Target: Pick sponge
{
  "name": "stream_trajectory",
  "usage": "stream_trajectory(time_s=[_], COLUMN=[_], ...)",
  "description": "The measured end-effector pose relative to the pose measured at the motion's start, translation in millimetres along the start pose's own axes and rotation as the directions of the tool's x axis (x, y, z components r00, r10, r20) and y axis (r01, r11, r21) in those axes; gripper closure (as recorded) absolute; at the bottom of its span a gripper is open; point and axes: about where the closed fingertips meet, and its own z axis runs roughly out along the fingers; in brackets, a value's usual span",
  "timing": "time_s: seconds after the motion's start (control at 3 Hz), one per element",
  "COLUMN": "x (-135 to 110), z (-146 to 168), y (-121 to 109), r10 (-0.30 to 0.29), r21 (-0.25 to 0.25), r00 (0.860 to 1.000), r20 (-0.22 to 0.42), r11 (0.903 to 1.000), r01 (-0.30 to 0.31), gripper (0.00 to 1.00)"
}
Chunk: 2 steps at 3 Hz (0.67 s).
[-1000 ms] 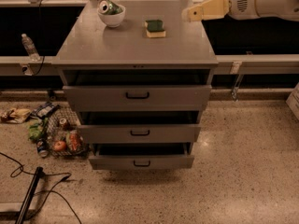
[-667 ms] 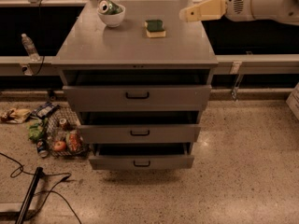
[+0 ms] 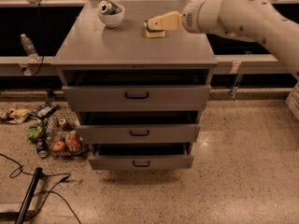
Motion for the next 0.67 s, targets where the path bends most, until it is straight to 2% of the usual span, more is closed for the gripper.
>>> stream_trajectory(time_s=[0.33, 0.67], x=[9.8, 26.1], z=[51.4, 87.1], y=[-5.1, -13.0], r10=[-0.018, -0.021], r21=[0.038, 0.039], r00=[0.999, 0.998], r20=[0.038, 0.053], r11=[0.9992, 0.9991], r01=[0.017, 0.019], gripper=[0.0, 0.0])
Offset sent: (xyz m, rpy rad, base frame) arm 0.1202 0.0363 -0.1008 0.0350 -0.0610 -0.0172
